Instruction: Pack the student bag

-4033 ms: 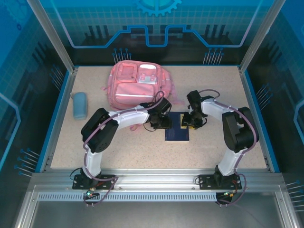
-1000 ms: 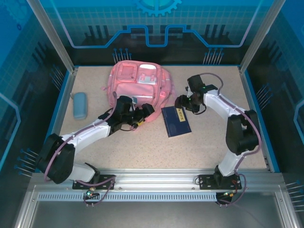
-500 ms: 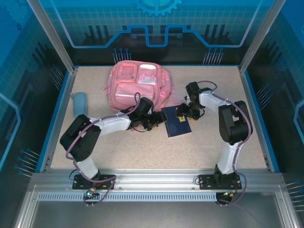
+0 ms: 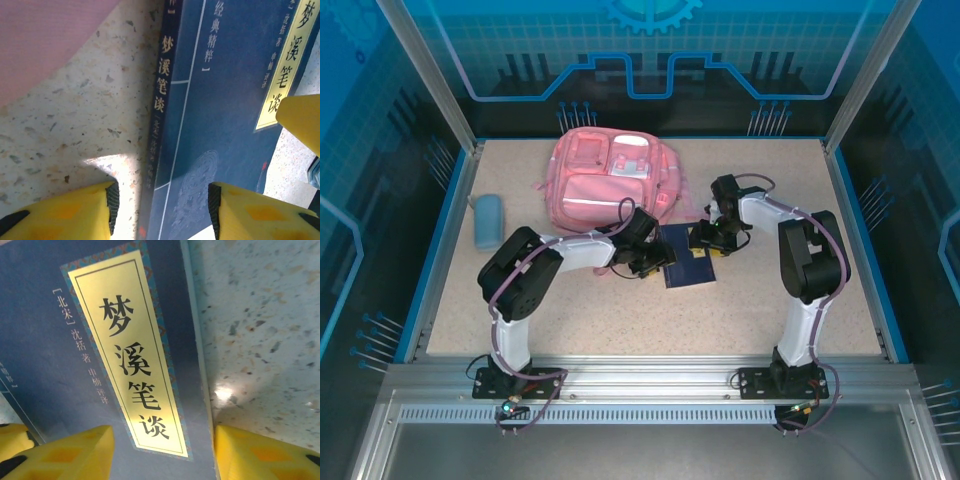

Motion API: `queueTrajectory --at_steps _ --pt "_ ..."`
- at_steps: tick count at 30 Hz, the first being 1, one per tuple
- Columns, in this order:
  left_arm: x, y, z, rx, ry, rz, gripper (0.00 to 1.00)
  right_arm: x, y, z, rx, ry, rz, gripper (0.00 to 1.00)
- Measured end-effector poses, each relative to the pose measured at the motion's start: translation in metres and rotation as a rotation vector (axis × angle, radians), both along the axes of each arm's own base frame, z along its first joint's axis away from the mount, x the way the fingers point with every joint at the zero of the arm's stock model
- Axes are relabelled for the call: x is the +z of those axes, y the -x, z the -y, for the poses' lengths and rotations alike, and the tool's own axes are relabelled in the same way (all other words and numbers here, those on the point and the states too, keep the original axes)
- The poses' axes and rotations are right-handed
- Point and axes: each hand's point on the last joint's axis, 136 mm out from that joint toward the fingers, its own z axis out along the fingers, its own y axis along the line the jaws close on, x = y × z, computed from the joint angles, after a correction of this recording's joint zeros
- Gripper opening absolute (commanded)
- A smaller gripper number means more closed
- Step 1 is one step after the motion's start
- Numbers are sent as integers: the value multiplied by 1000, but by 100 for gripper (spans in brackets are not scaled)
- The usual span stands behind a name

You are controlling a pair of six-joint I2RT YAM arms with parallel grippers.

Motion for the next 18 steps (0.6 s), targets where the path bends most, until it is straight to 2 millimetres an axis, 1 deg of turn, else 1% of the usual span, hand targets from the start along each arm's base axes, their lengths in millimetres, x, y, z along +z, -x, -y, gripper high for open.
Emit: queueTrajectory --at_steps 6,10,11,14,16,18 --pt "1 -2 4 -10 27 -4 44 1 0 -8 3 -62 -4 52" --pt "6 -3 13 -30 92 14 42 2 -1 -13 2 -111 0 51" --pt "7 -3 15 -36 109 19 39 2 0 -15 3 -127 -3 51" --pt "9 -3 18 -52 139 27 25 -1 4 -17 -4 -156 -17 51" --pt "12 -4 18 -56 151 32 16 -4 6 -16 -20 -177 -22 51" --pt "15 -4 18 -58 158 41 10 -2 5 -12 -46 -209 -11 55"
